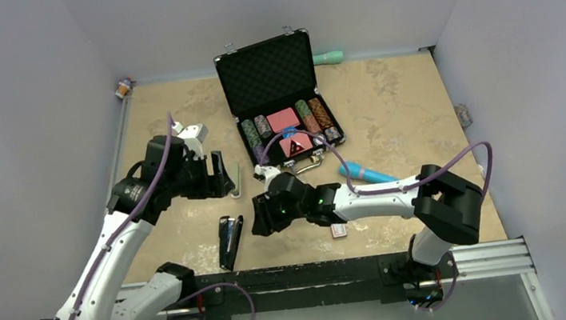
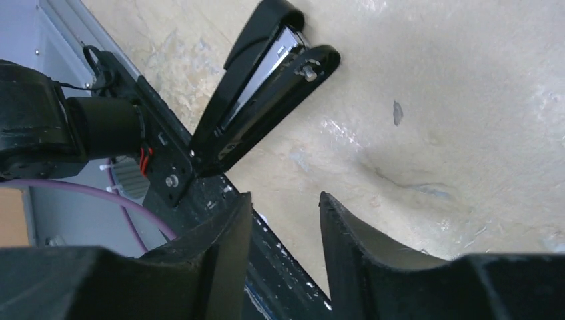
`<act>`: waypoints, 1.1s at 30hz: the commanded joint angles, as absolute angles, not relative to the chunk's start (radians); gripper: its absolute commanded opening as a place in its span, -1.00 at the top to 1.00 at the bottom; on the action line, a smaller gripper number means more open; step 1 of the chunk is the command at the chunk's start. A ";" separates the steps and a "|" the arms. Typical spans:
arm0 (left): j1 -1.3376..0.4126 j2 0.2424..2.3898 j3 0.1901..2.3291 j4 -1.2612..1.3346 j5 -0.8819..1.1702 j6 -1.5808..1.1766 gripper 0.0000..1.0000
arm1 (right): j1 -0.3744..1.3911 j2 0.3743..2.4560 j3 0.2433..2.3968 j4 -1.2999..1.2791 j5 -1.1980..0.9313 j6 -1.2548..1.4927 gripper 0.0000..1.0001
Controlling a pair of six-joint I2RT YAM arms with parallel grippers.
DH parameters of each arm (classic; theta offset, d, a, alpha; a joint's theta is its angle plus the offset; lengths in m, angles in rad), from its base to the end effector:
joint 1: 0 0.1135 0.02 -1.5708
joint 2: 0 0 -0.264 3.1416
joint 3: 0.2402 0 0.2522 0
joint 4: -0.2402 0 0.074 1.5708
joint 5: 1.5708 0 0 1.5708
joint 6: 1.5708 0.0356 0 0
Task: Unload the staples from the stapler
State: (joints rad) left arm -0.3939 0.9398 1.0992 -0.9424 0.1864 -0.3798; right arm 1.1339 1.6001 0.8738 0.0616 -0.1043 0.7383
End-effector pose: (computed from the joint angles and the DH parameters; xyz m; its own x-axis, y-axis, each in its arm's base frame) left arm 0.1580 -0.0728 0.3479 -0.7898 -0.0663 -0.6098 0.2214 0.8963 -0.3842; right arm 0.1392 0.3068 0.1921 -0.8229 -0.1801 -0.5389 -0.5165 0.6325 0.5772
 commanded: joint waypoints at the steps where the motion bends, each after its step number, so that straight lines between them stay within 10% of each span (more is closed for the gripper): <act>1: -0.391 0.931 0.977 -0.834 0.119 -0.466 -0.57 | 1.134 1.579 0.968 -0.012 -0.007 0.689 -0.03; 33: -0.412 1.603 1.137 -0.706 -0.060 -0.462 -0.20 | 1.057 1.255 0.829 -0.110 0.112 0.699 -0.12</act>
State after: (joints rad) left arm -0.4076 1.5745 1.1042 -0.7315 -0.0547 -0.4961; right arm 1.0637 1.2865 0.8379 -0.1165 0.0879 0.6971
